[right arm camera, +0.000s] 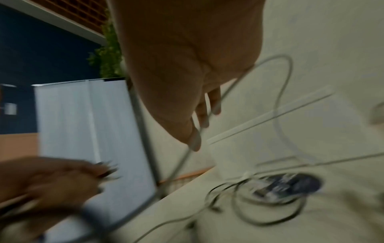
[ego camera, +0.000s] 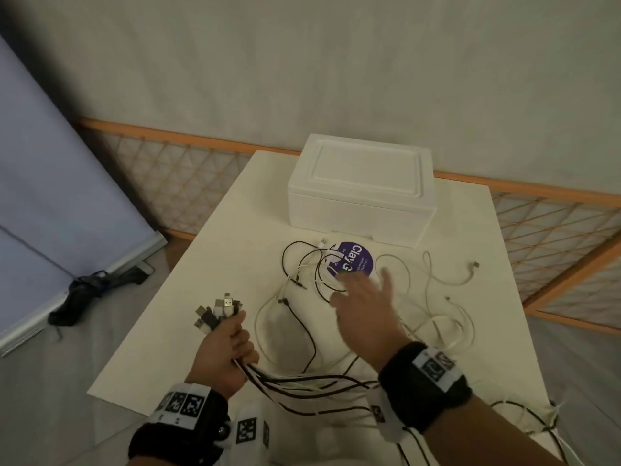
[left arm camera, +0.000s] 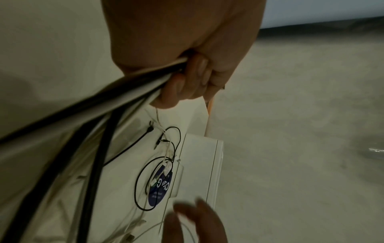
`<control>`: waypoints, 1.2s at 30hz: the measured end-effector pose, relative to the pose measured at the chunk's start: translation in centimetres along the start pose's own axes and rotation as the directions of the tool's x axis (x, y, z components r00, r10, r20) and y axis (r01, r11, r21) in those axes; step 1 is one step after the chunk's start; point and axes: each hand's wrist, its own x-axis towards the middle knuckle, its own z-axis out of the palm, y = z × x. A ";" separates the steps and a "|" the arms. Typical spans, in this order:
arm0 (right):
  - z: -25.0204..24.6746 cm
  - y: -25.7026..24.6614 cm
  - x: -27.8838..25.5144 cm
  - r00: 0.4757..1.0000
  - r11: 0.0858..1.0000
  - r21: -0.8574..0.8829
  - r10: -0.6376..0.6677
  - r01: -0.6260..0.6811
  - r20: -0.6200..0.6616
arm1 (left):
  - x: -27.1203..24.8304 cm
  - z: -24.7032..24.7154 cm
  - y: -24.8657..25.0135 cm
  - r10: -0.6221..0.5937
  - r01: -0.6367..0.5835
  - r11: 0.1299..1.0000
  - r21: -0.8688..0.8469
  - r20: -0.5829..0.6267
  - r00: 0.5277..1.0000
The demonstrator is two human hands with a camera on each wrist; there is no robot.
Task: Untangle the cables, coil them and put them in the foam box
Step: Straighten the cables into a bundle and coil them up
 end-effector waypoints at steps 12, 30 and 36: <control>6.8 -7.4 3.7 0.851 0.914 0.390 -0.291 0.112 0.438 | 0.0 -1.0 -0.6 -0.046 0.048 0.996 0.077 -0.031 0.998; -1.5 7.2 -7.6 0.939 0.950 0.297 0.013 0.096 -0.344 | 5.1 6.3 4.5 -0.032 0.028 0.999 0.030 0.143 0.989; 0.0 12.2 -11.2 0.953 0.956 0.146 0.273 -0.254 -0.129 | 6.3 5.3 4.2 0.034 -0.034 0.999 -0.009 0.094 0.995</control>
